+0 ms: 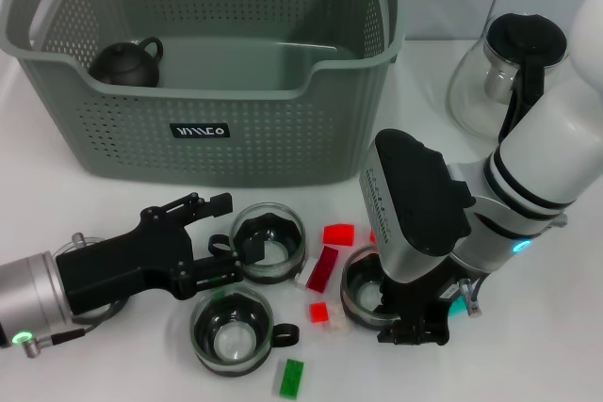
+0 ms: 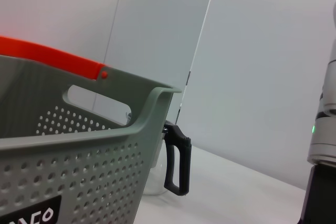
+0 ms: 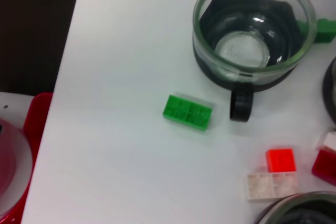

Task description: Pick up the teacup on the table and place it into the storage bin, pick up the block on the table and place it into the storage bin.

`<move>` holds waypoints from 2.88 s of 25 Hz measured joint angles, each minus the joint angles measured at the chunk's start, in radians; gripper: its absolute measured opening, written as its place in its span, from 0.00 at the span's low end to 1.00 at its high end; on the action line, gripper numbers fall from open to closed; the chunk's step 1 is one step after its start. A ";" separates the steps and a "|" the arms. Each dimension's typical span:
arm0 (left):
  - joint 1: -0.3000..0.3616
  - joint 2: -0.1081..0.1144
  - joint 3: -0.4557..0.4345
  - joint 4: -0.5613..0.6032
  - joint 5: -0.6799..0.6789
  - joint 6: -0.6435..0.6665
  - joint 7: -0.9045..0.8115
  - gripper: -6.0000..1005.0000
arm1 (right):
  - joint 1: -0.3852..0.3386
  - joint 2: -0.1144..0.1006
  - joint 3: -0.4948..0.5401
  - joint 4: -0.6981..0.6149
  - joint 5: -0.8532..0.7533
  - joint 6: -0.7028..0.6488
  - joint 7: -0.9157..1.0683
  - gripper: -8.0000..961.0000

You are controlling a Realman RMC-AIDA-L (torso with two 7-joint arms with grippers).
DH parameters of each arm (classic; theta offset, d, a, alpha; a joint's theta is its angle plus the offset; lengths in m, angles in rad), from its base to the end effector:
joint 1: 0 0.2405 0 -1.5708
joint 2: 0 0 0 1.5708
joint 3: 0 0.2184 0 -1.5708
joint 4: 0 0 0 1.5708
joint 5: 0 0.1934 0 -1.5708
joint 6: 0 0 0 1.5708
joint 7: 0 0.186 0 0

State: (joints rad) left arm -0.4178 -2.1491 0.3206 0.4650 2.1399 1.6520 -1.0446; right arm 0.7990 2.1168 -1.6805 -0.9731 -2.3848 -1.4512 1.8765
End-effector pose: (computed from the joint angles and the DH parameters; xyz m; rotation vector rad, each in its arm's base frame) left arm -0.2355 0.2635 -0.0391 -2.5451 -0.6547 -0.9244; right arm 0.1557 0.2864 -0.1109 2.9379 0.1577 0.6663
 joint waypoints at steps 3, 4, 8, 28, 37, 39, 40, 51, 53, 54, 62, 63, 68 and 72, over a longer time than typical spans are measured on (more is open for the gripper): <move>0.004 0.000 0.000 0.000 0.000 0.002 0.000 0.82 | 0.000 0.000 -0.003 0.000 -0.001 0.000 0.007 0.38; 0.005 0.000 -0.001 0.000 0.000 0.004 0.000 0.82 | 0.000 0.000 -0.003 0.000 -0.001 -0.001 0.009 0.32; 0.009 0.000 -0.003 0.002 0.000 0.010 0.000 0.82 | -0.006 -0.001 -0.002 -0.001 0.002 0.000 0.013 0.17; 0.006 0.003 -0.003 0.008 0.000 0.012 0.000 0.82 | 0.025 -0.018 0.477 -0.123 0.006 -0.357 0.035 0.07; 0.002 0.003 -0.001 0.006 0.000 0.014 0.000 0.82 | 0.133 -0.019 0.813 -0.341 0.173 -0.510 0.289 0.07; 0.002 0.004 -0.001 0.006 0.000 0.014 0.000 0.82 | 0.147 -0.019 0.834 -0.382 0.207 -0.478 0.328 0.07; 0.002 0.004 -0.001 0.007 0.000 0.014 0.000 0.82 | 0.156 -0.018 0.838 -0.400 0.220 -0.438 0.349 0.07; -0.003 0.008 -0.001 0.008 0.000 0.013 0.001 0.82 | 0.254 -0.020 0.692 -0.181 0.133 0.122 0.311 0.07; -0.004 0.008 -0.002 0.008 0.000 0.012 0.001 0.82 | 0.280 -0.021 0.644 -0.084 0.095 0.237 0.283 0.07; -0.004 0.008 -0.002 0.007 0.000 0.012 0.001 0.82 | 0.295 -0.020 0.619 -0.027 0.075 0.298 0.265 0.07; -0.006 0.006 -0.001 0.001 0.000 0.025 0.023 0.82 | 0.406 -0.014 0.470 0.364 0.027 0.737 0.121 0.07; -0.007 0.006 -0.001 0.000 0.000 0.025 0.024 0.82 | 0.406 -0.014 0.470 0.364 0.027 0.737 0.121 0.07; -0.010 0.005 -0.002 -0.001 0.000 0.017 0.026 0.82 | 0.415 -0.006 0.349 0.436 0.039 0.858 0.119 0.07; -0.009 0.002 -0.002 -0.002 0.000 0.016 0.037 0.82 | 0.414 -0.005 0.293 0.470 0.072 0.909 0.117 0.07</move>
State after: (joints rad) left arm -0.4270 -2.1466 0.3191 0.4632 2.1399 1.6677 -1.0075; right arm 1.2130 2.1119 -1.3879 -0.5031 -2.3124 -0.5427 1.9933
